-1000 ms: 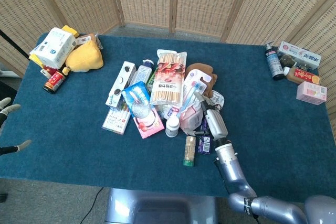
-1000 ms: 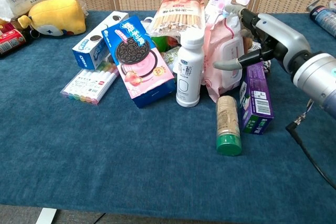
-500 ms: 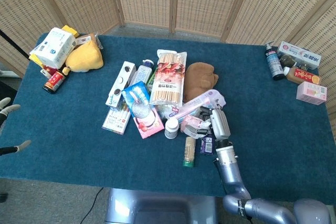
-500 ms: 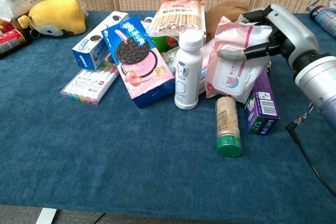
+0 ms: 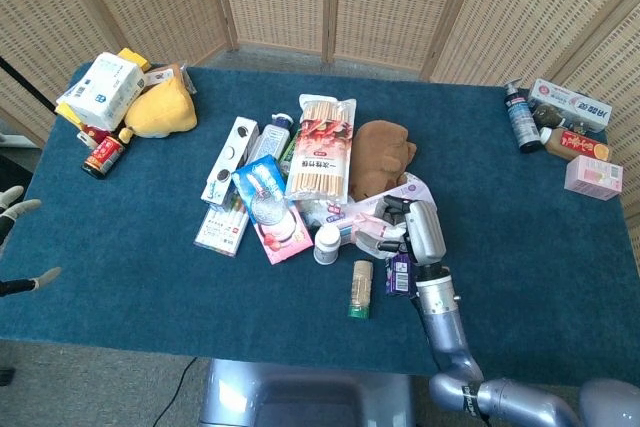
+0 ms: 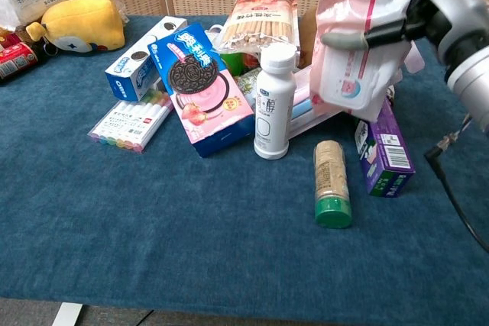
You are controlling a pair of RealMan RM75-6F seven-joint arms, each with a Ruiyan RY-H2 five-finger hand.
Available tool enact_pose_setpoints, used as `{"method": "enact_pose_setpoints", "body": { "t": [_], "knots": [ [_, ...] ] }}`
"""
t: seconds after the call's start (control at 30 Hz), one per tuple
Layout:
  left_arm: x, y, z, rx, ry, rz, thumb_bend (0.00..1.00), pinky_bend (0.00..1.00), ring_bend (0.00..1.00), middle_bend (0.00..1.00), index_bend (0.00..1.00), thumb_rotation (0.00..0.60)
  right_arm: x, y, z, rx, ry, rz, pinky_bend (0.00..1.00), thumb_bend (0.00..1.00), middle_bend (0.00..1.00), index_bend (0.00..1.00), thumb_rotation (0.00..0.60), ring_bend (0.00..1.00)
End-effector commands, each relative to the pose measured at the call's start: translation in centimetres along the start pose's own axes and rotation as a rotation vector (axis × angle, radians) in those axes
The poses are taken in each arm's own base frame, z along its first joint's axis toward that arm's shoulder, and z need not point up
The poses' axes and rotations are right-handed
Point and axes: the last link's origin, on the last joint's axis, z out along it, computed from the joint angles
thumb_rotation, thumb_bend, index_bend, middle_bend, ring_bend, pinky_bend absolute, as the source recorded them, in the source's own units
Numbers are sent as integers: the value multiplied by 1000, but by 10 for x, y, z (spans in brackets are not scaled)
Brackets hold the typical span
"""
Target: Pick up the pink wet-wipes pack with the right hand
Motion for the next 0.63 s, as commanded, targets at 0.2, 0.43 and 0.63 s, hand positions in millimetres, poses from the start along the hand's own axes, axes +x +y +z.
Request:
{"method": "enact_pose_setpoints", "body": {
  "t": [0.2, 0.43, 0.63],
  "knots": [
    [-2, 0, 2, -1, -14, -3, 0, 0, 0, 0, 207, 600, 21, -49, 23, 100, 43, -25, 755, 0, 933, 679, 600, 707],
    [-4, 0, 3, -3, -25, -1, 0, 0, 0, 0, 208, 600, 29, -85, 37, 157, 57, -45, 754, 0, 935, 681, 600, 707],
    [-7, 2, 3, -7, -35, 4, 0, 0, 0, 0, 208, 600, 33, -108, 44, 197, 67, -55, 755, 0, 941, 680, 600, 706]
  ]
}}
